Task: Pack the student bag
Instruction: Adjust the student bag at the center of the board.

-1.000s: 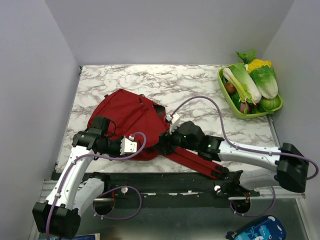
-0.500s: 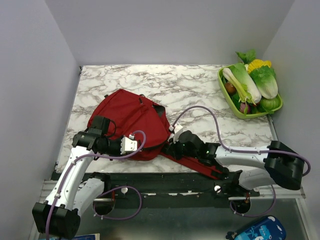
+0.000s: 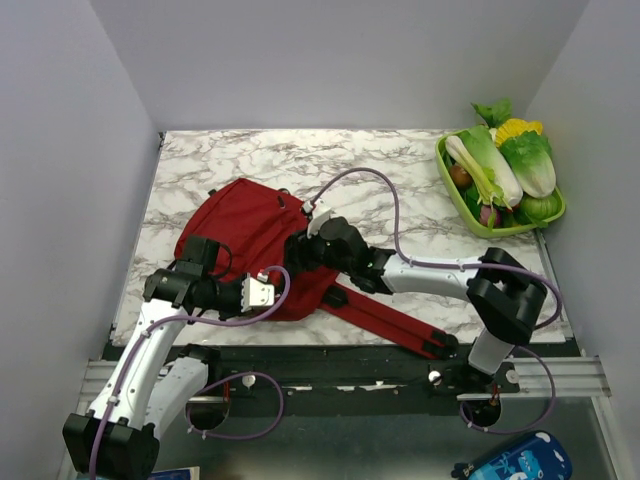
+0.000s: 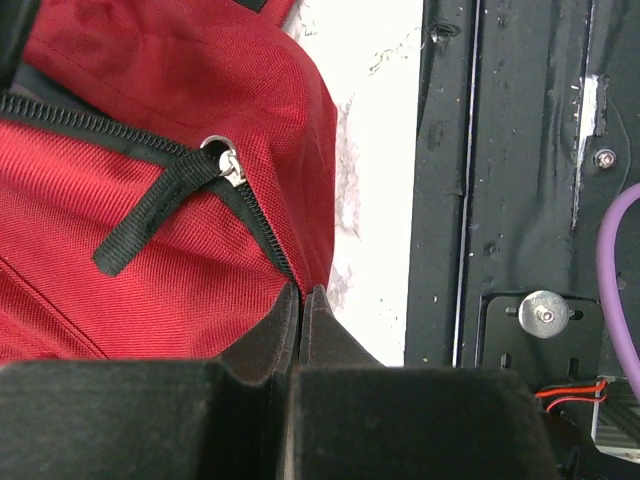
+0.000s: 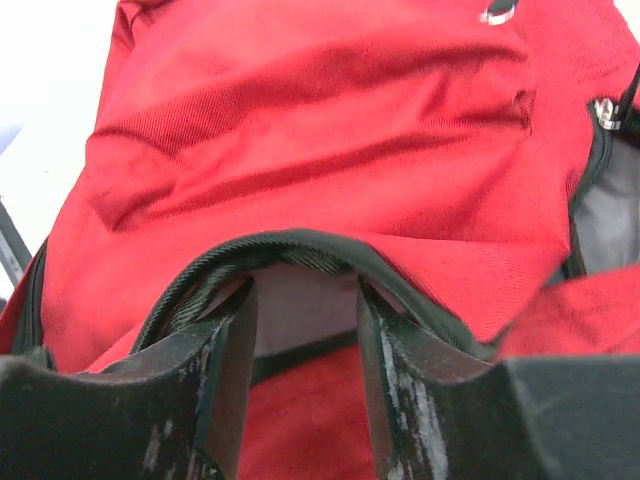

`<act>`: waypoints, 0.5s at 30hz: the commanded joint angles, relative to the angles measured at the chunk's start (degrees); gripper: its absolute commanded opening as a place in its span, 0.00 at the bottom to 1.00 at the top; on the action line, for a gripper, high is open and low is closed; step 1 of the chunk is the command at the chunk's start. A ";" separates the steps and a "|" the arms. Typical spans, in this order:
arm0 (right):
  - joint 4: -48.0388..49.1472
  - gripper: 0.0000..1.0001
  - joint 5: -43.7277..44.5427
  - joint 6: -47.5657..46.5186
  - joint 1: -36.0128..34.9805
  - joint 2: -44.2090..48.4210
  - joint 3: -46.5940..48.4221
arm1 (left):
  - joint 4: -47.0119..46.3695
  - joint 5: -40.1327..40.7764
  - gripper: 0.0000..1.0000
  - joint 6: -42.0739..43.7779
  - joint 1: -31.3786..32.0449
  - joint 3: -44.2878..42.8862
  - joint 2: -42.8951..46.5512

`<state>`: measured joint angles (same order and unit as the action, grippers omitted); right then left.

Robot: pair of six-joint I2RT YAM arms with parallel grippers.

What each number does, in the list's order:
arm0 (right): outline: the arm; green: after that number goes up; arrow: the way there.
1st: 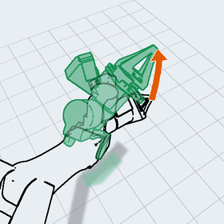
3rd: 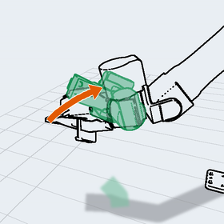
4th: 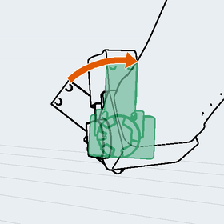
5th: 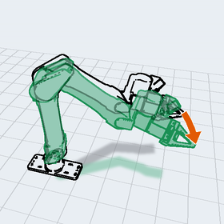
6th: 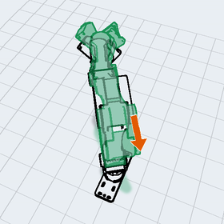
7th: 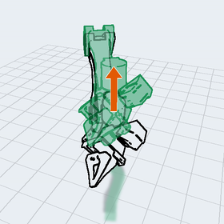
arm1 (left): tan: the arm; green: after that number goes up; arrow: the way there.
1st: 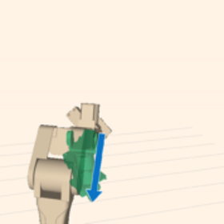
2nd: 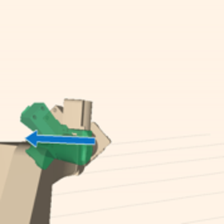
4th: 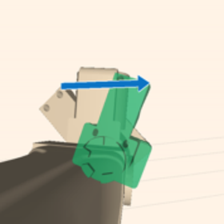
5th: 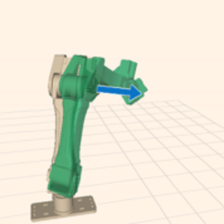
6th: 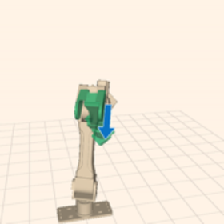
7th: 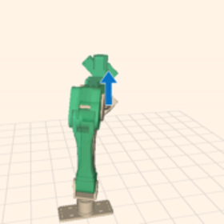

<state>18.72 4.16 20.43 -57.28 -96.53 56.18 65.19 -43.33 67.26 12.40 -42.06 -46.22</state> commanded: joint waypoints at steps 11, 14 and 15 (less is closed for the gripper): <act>-3.07 0.52 8.47 -3.90 0.24 -5.06 -1.70 | 0.38 -2.37 0.02 -1.08 0.60 2.34 1.22; -5.97 0.55 13.58 -4.25 -0.11 -6.47 1.20 | 0.03 -3.07 0.02 -1.52 0.69 2.25 0.78; -6.06 0.56 14.72 -5.47 -0.29 -7.09 2.17 | -0.23 -3.07 0.02 -1.52 0.69 2.16 0.78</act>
<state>15.18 10.28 17.78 -57.17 -101.30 55.07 64.34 -43.40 66.83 12.51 -40.27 -45.23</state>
